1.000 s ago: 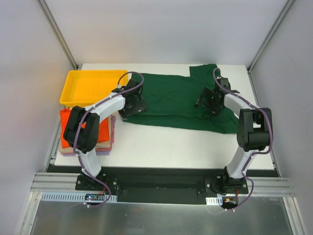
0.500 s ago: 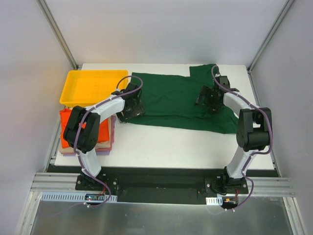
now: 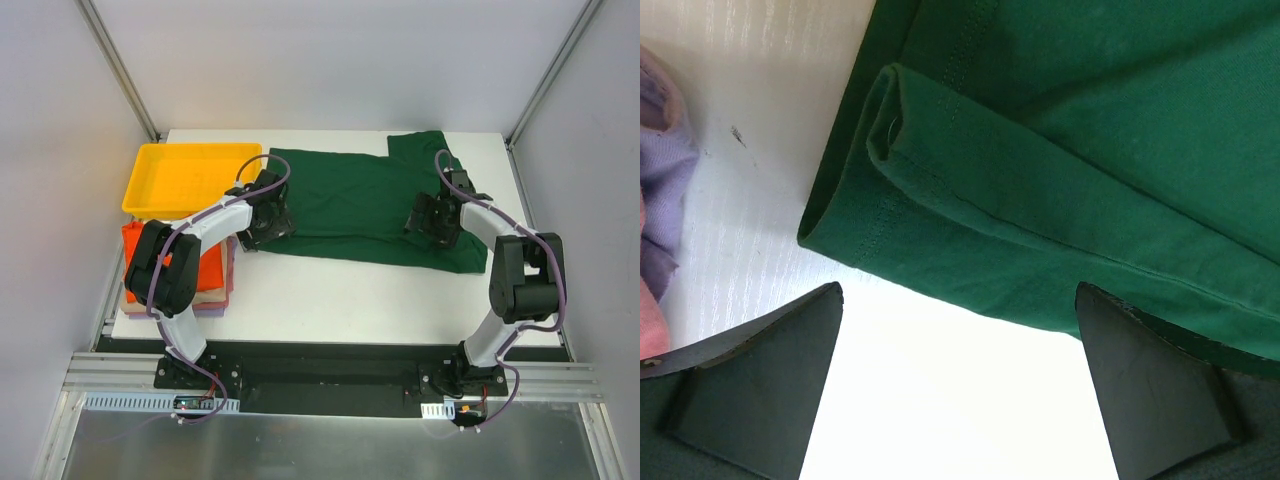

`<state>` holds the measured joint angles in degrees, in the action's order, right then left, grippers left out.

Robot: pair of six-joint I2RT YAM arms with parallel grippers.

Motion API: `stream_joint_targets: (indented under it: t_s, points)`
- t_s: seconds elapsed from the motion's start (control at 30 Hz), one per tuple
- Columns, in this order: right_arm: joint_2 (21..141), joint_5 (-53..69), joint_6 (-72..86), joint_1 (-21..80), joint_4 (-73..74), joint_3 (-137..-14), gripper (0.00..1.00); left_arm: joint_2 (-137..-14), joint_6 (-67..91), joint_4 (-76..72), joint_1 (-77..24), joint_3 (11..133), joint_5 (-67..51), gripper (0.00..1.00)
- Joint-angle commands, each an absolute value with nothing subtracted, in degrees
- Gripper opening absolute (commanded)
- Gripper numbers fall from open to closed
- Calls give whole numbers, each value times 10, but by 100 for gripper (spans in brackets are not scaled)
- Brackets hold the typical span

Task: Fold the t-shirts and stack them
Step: Fold the flattened tshirt in 1/3 of the way

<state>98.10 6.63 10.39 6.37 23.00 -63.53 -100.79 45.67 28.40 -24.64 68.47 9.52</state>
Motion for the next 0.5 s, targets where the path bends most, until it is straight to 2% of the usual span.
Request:
stream_joint_targets:
  t_s: [0.0, 0.1, 0.3, 0.37, 0.47]
  points:
    - [981, 56, 118, 66, 230, -628, 90, -982, 451, 286, -243, 679, 109, 99]
    - [991, 68, 117, 65, 221, -627, 85, -984, 448, 286, -243, 683, 108, 99]
    - [1013, 74, 127, 65, 215, -631, 63, -986, 444, 285, -240, 685, 104, 99]
    - [1013, 67, 127, 65, 216, -629, 58, -984, 443, 285, -239, 684, 107, 99]
    - [1012, 66, 128, 65, 212, -628, 40, -981, 442, 285, -237, 683, 107, 99]
